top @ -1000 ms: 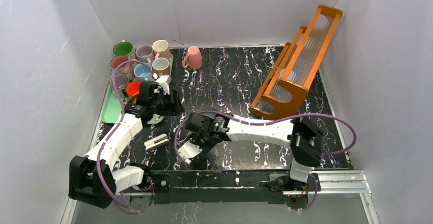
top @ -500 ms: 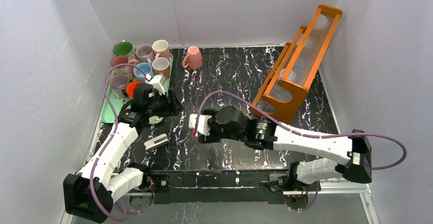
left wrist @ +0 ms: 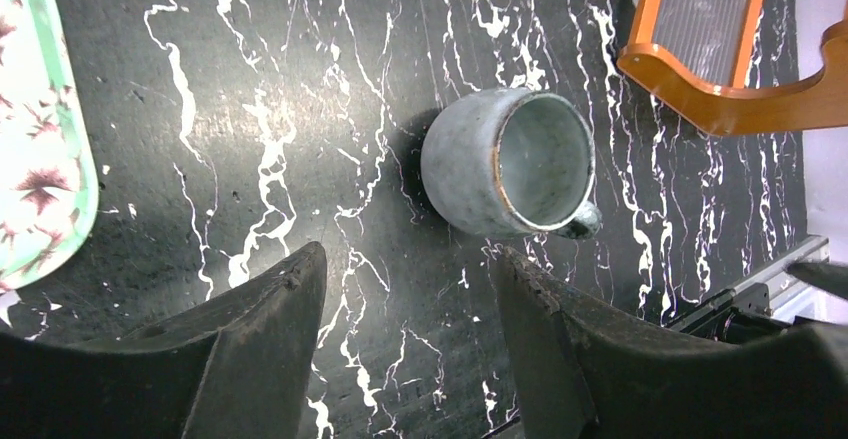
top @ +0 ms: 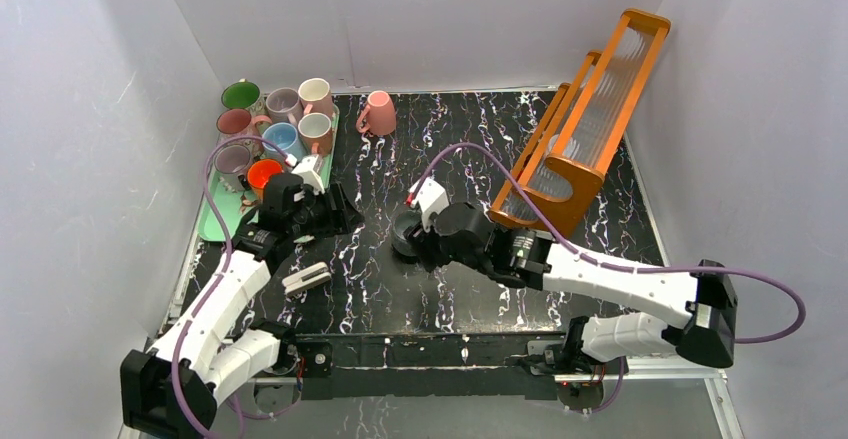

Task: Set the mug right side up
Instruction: Place the cup at the center of the board, then place the cup on the tray.

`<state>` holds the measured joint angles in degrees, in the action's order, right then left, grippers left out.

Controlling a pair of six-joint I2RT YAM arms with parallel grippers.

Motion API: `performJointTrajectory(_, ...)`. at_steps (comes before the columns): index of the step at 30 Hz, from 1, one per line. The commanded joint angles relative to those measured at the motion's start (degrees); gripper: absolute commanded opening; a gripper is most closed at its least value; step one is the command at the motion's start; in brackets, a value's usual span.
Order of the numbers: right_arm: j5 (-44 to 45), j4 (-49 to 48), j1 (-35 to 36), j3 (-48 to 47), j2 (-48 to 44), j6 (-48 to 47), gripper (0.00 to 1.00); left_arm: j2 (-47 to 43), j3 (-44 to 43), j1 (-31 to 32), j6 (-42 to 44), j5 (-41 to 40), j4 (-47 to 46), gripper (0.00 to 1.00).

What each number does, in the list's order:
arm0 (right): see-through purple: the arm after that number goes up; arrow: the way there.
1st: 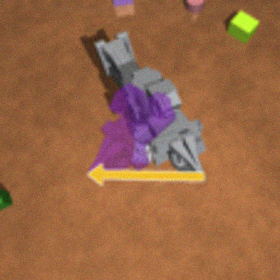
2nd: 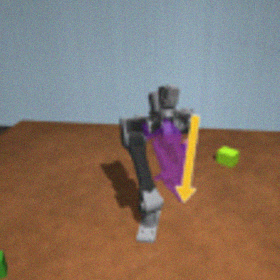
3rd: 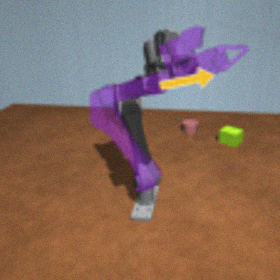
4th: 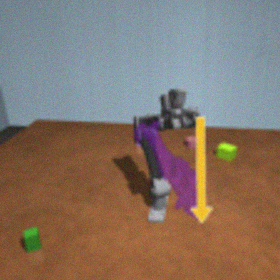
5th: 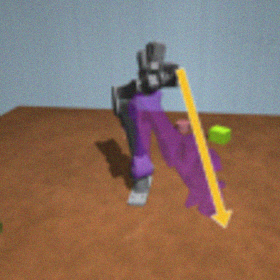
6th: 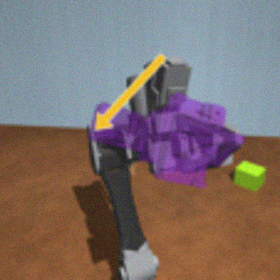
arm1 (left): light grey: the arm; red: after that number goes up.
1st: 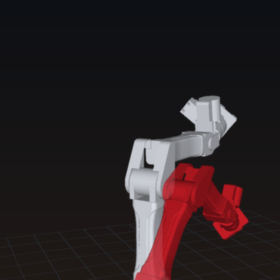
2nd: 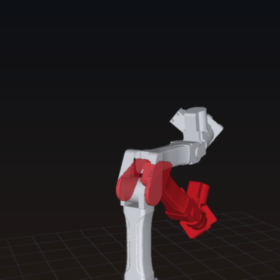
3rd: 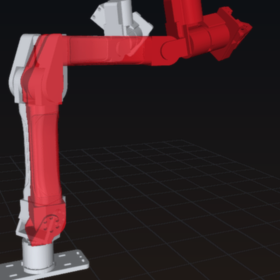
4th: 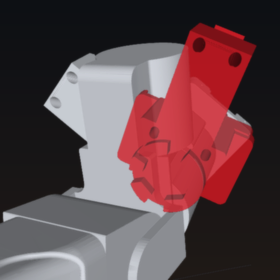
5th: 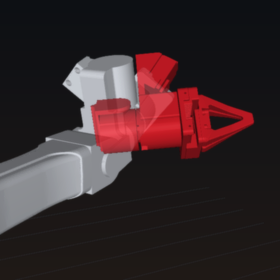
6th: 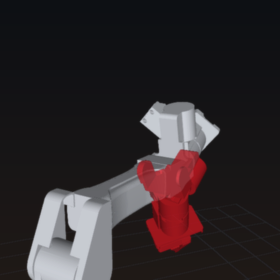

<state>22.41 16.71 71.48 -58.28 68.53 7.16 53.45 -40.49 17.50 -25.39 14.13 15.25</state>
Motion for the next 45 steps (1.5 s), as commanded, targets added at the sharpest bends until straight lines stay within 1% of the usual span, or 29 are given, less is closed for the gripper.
performJointTrajectory(1,-7.22,-0.78,-7.16,2.95,2.05,7.76,0.65,2.46,1.53,0.28,-0.16,2.84,-1.19,0.59)
performJointTrajectory(3,-9.88,-1.46,-11.41,4.14,3.16,9.37,0.62,2.88,1.8,0.26,-0.5,2.87,-1.71,0.6)
performJointTrajectory(5,-9.21,-1.4,-13.57,4.61,4.11,10.63,0.54,2.4,2.41,0.26,-0.85,2.17,-2.42,0.6)
performJointTrajectory(8,-4.64,-0.6,-14.5,4.59,5.74,11.38,0.46,2.18,3.68,0.26,-1.52,2.46,-3.54,0.6)
performJointTrajectory(10,-1.89,0.14,-14.87,4.82,6.99,11.71,0.43,2.62,4.21,0.25,-1.79,3.96,-4.05,0.6)
performJointTrajectory(12,-1.34,0.12,-15.22,5.28,8.38,12.05,0.39,2.99,4.65,0.25,-1.97,5.74,-4.25,0.6)
performJointTrajectory(14,-1.03,-0.23,-15.4,5.75,9.76,12.2,0.37,3.0,4.64,0.26,-1.82,7.21,-4.15,0.6)
performJointTrajectory(17,-0.44,-0.47,-15.54,6.3,12.55,12.72,0.37,2.11,4.53,0.27,-2.46,8.75,-4.29,0.6)
performJointTrajectory(21,-5.49,-1.43,-15.56,6.02,15.67,14.56,0.36,0.87,5.57,0.43,-5.15,10.56,-6.17,0.59)
performJointTrajectory(25,-11.51,-4.11,-15.33,5.95,17.09,17.37,0.35,-0.85,7.71,1.85,-6.47,8.22,-6.69,0.59)
performJointTrajectory(29,-16.91,-10.43,-13.85,6.74,17.66,19.21,0.35,-1.68,9.21,3.94,-6.83,5.79,-6.72,0.59)
performJointTrajectory(31,-18.02,-13.46,-13.14,6.72,18.53,19.93,0.35,-1.66,8.81,5.22,-6.83,5.1,-6.71,0.59)
performJointTrajectory(36,-19.24,-16.26,-12.71,5.1,20.71,21.69,0.37,-1.8,7.51,8.34,-6.27,1.23,-6.72,0.59)
performJointTrajectory(40,-16.99,-18.54,-12.74,5.67,19.44,22.45,0.4,-0.89,7.32,10.82,-6.19,-0.58,-7.05,0.59)
performJointTrajectory(43,-13.73,-16.98,-12.74,5.6,17.13,22.59,0.44,-0.01,7.04,13.54,-5.99,-2.95,-7.44,0.59)
performJointTrajectory(45,-10.37,-13.16,-12.69,5.07,14.72,23.22,0.48,0.47,6.66,15.83,-6.11,-5.41,-7.64,0.59)
